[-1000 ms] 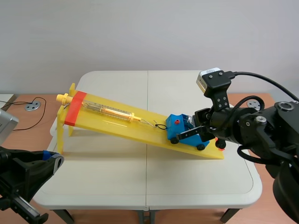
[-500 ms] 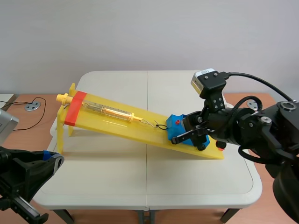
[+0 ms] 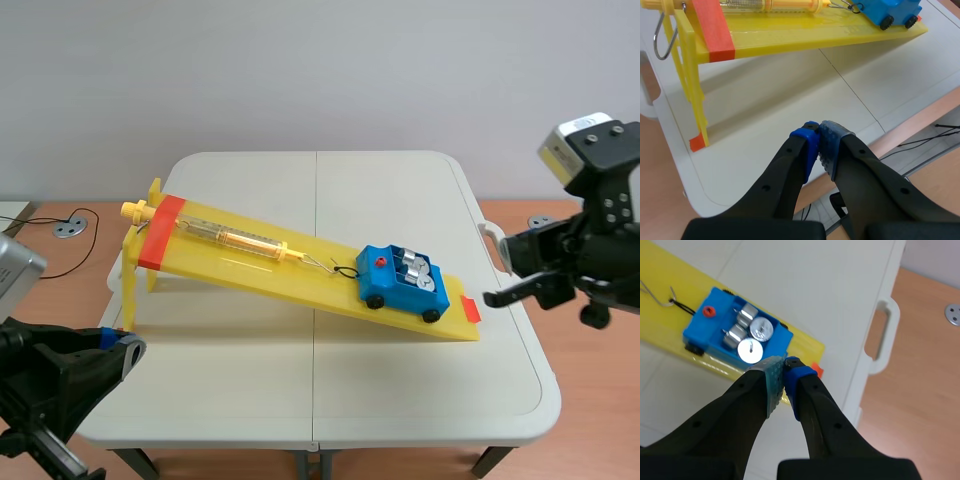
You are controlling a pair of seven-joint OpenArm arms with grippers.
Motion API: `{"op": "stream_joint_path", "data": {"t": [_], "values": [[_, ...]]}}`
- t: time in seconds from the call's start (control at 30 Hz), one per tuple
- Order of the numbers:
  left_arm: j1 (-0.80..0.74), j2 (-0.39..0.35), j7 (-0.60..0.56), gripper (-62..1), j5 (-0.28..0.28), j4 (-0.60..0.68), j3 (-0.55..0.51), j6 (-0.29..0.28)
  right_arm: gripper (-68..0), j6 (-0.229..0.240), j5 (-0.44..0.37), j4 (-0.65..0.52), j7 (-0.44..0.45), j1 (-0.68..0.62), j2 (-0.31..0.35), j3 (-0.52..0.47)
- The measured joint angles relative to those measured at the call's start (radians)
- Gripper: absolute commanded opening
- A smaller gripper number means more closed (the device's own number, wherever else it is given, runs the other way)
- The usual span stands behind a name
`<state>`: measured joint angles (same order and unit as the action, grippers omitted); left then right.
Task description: Place the four metal weights on the blue cart on the ramp.
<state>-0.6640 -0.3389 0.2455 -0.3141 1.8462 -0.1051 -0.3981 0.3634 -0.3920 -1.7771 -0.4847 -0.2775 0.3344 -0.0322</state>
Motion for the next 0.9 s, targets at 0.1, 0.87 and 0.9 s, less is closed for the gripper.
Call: {"op": "stream_joint_path", "data": {"t": [0.1, 0.87, 0.9], "values": [[0.014, 0.038, 0.034, -58.2, 0.008, 0.015, 0.001, 0.000, -66.9, 0.042, -0.022, -0.040, 0.000, -0.090, 0.029, -0.070], [0.360, 0.218, 0.061, -58.2, 0.420, -0.018, 0.302, 0.121, -66.9, 0.307, -0.092, -0.117, -0.014, -0.733, 0.056, -0.421], [0.377, 0.223, 0.061, -58.2, 0.433, -0.039, 0.308, 0.132, -66.9, 0.312, -0.092, -0.117, -0.014, -0.742, 0.056, -0.425]]}}
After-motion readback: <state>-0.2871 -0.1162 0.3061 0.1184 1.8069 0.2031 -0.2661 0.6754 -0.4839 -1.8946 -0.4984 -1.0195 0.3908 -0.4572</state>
